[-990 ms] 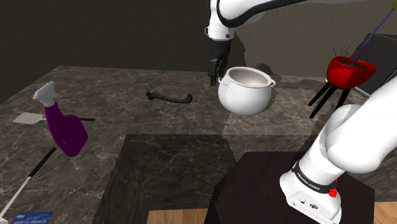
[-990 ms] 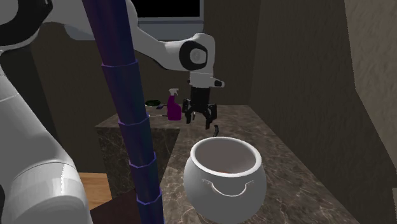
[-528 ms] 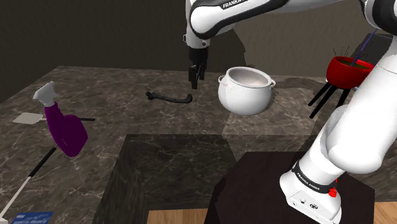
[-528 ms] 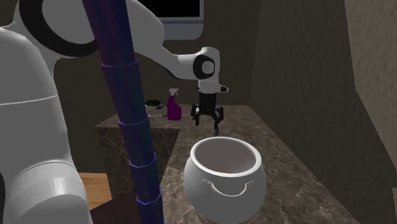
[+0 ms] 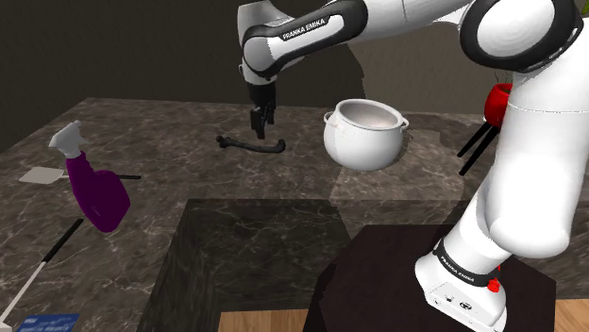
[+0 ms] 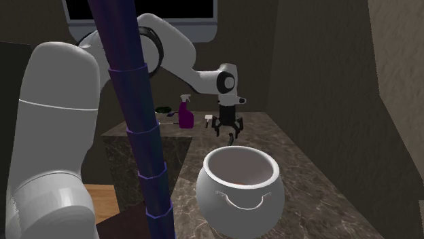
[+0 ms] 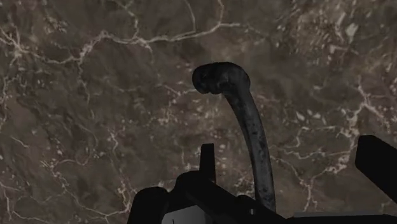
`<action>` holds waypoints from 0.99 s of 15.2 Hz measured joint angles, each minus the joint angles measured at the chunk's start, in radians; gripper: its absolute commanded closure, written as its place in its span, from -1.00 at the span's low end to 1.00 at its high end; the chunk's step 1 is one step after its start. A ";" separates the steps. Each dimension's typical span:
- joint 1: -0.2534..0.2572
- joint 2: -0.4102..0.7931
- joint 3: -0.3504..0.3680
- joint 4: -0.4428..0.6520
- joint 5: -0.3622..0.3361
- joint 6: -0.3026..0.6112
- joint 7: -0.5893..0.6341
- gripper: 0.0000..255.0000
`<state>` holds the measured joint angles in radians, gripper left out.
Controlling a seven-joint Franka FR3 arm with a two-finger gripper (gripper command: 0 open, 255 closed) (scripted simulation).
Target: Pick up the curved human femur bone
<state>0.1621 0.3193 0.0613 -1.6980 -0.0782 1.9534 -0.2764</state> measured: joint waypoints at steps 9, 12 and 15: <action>0.039 0.232 0.009 0.230 -0.046 0.008 -0.014 -1.00; 0.038 0.248 0.008 0.211 -0.049 0.043 -0.012 -1.00; 0.038 0.255 0.007 0.207 -0.050 0.054 -0.012 1.00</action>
<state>0.1999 0.5744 0.0686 -1.4908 -0.1281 2.0076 -0.2882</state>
